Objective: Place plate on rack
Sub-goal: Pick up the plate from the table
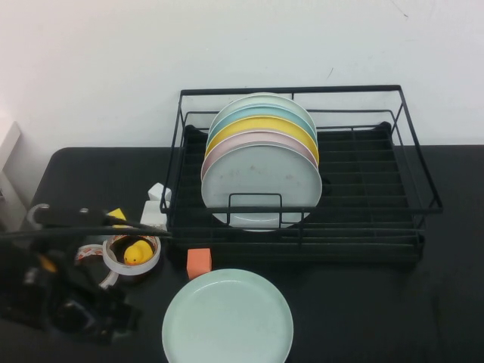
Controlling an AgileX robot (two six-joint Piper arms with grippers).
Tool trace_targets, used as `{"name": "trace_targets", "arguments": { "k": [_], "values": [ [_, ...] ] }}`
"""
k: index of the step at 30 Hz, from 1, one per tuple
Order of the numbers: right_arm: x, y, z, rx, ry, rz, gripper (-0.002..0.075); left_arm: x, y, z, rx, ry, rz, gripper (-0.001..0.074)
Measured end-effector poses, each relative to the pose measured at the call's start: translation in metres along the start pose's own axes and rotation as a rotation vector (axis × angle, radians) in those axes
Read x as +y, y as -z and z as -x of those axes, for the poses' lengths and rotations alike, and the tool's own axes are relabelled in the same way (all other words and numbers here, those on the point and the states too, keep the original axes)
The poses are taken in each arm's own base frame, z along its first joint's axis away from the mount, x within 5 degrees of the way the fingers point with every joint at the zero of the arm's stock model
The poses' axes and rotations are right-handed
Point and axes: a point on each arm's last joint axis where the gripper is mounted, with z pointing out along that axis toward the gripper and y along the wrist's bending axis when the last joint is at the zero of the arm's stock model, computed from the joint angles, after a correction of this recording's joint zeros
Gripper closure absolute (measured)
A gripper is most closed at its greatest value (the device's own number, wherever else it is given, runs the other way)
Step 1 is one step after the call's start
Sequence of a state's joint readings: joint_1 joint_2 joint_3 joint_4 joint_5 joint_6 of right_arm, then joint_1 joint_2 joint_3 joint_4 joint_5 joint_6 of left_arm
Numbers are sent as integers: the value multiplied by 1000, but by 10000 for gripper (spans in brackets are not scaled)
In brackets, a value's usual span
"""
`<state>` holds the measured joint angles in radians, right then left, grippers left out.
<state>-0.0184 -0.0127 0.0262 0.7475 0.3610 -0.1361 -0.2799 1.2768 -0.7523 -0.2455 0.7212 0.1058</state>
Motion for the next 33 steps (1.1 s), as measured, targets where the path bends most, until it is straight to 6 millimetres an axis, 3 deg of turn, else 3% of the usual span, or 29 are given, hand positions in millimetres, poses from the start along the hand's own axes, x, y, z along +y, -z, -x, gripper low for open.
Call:
{"name": "trace_targets", "arguments": {
  "k": [9,19,33],
  "values": [
    [0,0,0,2,-1,1,728,4,-53,17,15,17,23,345],
    [0,0,0,2,3,1,728,13,-120,17,77,139,34,345],
    [0,0,0,0,41,1,728,14,-167,23,88,275,-2,345]
  ]
}}
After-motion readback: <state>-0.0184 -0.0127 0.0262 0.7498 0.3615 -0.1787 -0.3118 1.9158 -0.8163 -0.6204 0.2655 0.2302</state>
